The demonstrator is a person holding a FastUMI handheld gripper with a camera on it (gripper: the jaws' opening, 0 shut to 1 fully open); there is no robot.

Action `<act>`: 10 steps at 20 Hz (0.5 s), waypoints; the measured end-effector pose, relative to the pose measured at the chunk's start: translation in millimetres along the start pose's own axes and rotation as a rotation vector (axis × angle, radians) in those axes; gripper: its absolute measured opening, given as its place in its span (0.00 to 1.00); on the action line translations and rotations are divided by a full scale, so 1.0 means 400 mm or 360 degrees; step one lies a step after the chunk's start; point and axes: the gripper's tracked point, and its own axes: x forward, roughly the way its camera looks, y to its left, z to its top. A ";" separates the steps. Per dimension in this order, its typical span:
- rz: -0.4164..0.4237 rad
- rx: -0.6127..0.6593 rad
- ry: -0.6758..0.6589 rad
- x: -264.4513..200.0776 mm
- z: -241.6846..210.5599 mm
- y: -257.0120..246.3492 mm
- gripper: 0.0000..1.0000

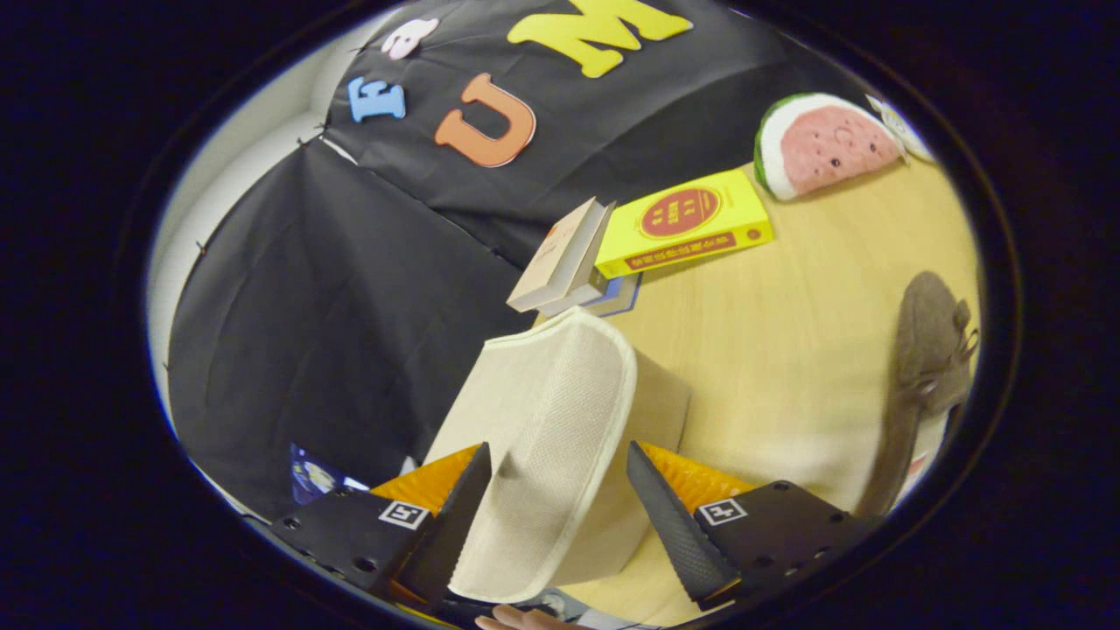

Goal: Open the storage box then place both shoes into the box .Put the left shoe in first, then the right shoe, with the right side of both shoes facing outward in a uniform manner.

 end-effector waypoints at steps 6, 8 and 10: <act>0.0064 0.0182 0.0029 0.007 0.004 -0.005 0.82; 0.0030 0.0139 0.0059 0.004 -0.001 -0.006 0.73; 0.0006 0.0100 0.0073 -0.010 -0.003 -0.002 0.65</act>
